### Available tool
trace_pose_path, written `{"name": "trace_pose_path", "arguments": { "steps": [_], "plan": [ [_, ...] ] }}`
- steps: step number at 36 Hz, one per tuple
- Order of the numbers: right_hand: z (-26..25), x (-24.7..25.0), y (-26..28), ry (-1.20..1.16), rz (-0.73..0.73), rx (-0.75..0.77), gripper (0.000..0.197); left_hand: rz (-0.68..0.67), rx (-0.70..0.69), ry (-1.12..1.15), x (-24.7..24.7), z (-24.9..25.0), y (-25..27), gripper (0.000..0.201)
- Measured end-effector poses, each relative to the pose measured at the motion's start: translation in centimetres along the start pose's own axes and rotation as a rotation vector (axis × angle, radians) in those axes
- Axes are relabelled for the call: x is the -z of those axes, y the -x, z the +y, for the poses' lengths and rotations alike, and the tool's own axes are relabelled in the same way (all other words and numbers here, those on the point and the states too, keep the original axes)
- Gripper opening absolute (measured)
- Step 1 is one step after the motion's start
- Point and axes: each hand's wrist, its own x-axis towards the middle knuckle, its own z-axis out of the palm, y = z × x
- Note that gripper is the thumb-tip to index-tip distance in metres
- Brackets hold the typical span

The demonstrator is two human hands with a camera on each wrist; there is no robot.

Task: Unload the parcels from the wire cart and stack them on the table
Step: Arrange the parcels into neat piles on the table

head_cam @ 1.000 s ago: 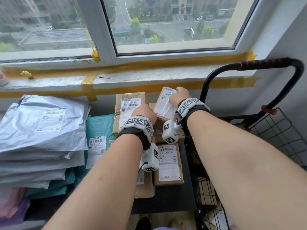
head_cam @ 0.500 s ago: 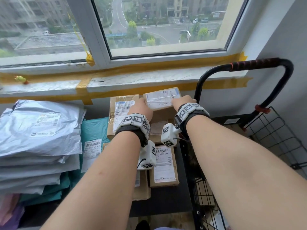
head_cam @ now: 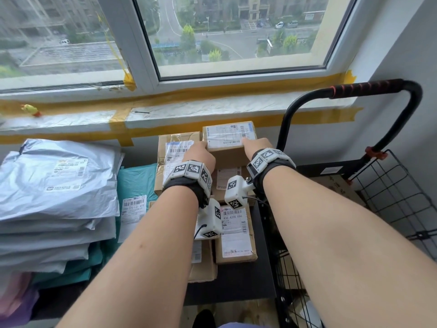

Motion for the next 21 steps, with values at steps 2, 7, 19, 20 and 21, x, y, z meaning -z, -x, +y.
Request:
{"name": "trace_pose_path", "arguments": {
  "steps": [2,7,19,20,21],
  "plan": [
    [0.1,-0.1,0.3,-0.041,0.032,-0.004,0.051,0.009,0.002,0.022,0.0,-0.2,0.3,0.026],
    [0.4,-0.2,1.3,-0.132,0.104,0.007,0.057,0.045,0.020,0.059,0.6,-0.4,1.7,0.043],
    [1.6,0.2,7.0,-0.038,0.076,0.134,0.046,0.188,0.044,0.018,2.3,-2.7,7.5,0.061],
    [1.6,0.1,7.7,-0.032,0.063,0.152,0.047,0.204,0.053,0.018,2.4,-3.0,8.0,0.061],
    [1.8,0.0,8.2,-0.021,0.044,0.168,0.048,0.222,0.061,0.021,2.5,-3.4,8.4,0.062]
  ]
}}
